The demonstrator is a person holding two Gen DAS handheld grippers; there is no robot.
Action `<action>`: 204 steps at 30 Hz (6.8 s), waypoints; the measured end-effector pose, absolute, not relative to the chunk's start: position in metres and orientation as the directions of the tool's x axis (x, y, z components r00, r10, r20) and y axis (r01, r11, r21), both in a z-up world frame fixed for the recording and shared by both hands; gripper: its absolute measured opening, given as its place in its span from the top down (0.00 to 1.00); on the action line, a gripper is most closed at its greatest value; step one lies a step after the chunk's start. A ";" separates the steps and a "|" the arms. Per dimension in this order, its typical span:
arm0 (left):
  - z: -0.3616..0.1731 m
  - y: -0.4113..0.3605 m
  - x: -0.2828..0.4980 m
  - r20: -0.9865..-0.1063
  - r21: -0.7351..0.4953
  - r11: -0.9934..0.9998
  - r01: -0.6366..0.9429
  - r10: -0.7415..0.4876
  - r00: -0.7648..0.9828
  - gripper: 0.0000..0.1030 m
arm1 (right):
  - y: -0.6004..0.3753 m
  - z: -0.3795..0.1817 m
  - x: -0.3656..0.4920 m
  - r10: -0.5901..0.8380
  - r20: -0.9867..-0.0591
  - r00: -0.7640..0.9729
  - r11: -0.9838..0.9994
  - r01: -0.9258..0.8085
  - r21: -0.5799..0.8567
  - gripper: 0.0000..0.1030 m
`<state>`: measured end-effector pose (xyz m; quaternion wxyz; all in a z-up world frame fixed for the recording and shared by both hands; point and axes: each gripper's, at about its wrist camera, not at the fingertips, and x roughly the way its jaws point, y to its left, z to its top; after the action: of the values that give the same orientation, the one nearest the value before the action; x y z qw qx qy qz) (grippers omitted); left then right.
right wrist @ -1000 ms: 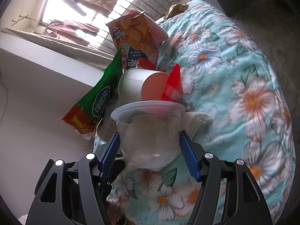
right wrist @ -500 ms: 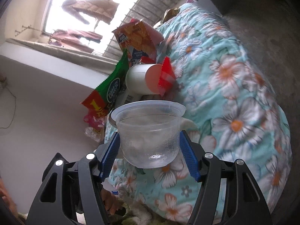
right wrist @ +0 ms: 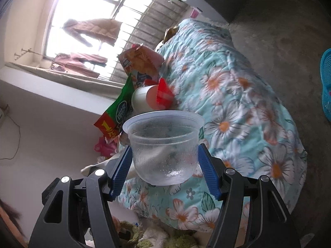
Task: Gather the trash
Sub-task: 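Carry the clear cup toward the wastebasket while the left gripper grasps a small white tuft, then open both grippers over the blue wastebasket to drop the cup and tuft, then move both tools back toward the trash pile on the bed, then grasp the white paper cup with the left gripper while the right gripper grasps the red plastic cup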
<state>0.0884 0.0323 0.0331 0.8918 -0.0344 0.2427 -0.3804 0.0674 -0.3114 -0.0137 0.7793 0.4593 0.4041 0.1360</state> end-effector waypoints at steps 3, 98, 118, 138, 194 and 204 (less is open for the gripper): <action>0.039 0.029 0.086 -0.392 -0.244 0.689 0.682 -0.714 0.580 0.97 | -0.317 -0.010 0.059 0.576 -0.491 0.654 0.533 0.155 0.832 0.39; 0.030 -0.086 0.089 -0.598 -0.247 0.602 0.759 -0.711 0.370 0.19 | -0.430 -0.049 -0.002 0.341 -0.490 0.802 0.521 0.273 0.809 0.24; 0.001 -0.028 0.115 -0.453 0.054 0.811 0.583 -0.501 0.738 0.30 | -0.297 -0.021 0.164 0.585 -0.500 0.638 0.552 0.139 0.822 0.38; -0.024 -0.012 0.158 -0.545 -0.165 0.815 0.556 -0.545 0.637 0.65 | -0.240 -0.044 0.299 0.723 -0.576 0.381 0.658 -0.124 0.743 0.33; -0.040 0.008 0.189 -0.657 -0.425 0.841 0.335 -0.541 0.524 0.43 | -0.222 -0.096 0.171 0.704 -0.513 0.491 0.486 0.193 0.852 0.92; -0.031 0.031 0.159 -0.701 -0.387 0.836 0.390 -0.541 0.464 0.44 | -0.252 -0.092 0.134 0.704 -0.510 0.494 0.465 0.221 0.857 0.92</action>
<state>0.1586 0.0306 -0.0308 0.8514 -0.0859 0.4393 -0.2735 0.1341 -0.2524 -0.0921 0.7130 0.4885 0.4736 0.1695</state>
